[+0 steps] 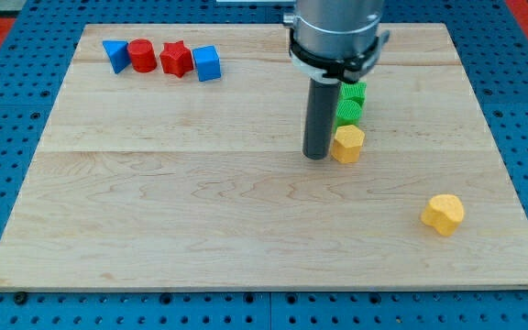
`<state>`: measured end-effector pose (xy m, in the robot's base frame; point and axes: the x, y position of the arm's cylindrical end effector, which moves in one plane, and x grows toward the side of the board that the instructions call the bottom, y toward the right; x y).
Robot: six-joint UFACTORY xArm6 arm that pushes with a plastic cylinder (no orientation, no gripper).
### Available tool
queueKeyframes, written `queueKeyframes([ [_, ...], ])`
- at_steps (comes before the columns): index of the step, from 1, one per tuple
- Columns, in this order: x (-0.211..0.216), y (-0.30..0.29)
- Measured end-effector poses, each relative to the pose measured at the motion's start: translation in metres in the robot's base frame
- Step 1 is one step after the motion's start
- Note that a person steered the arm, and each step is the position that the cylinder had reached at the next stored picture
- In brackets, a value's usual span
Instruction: Separate the yellow hexagon from the green circle
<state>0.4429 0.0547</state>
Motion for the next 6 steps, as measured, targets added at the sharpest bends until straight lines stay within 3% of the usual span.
queueKeyframes([
  [1, -0.008, 0.007],
  [3, 0.004, 0.078],
  [6, -0.025, 0.118],
])
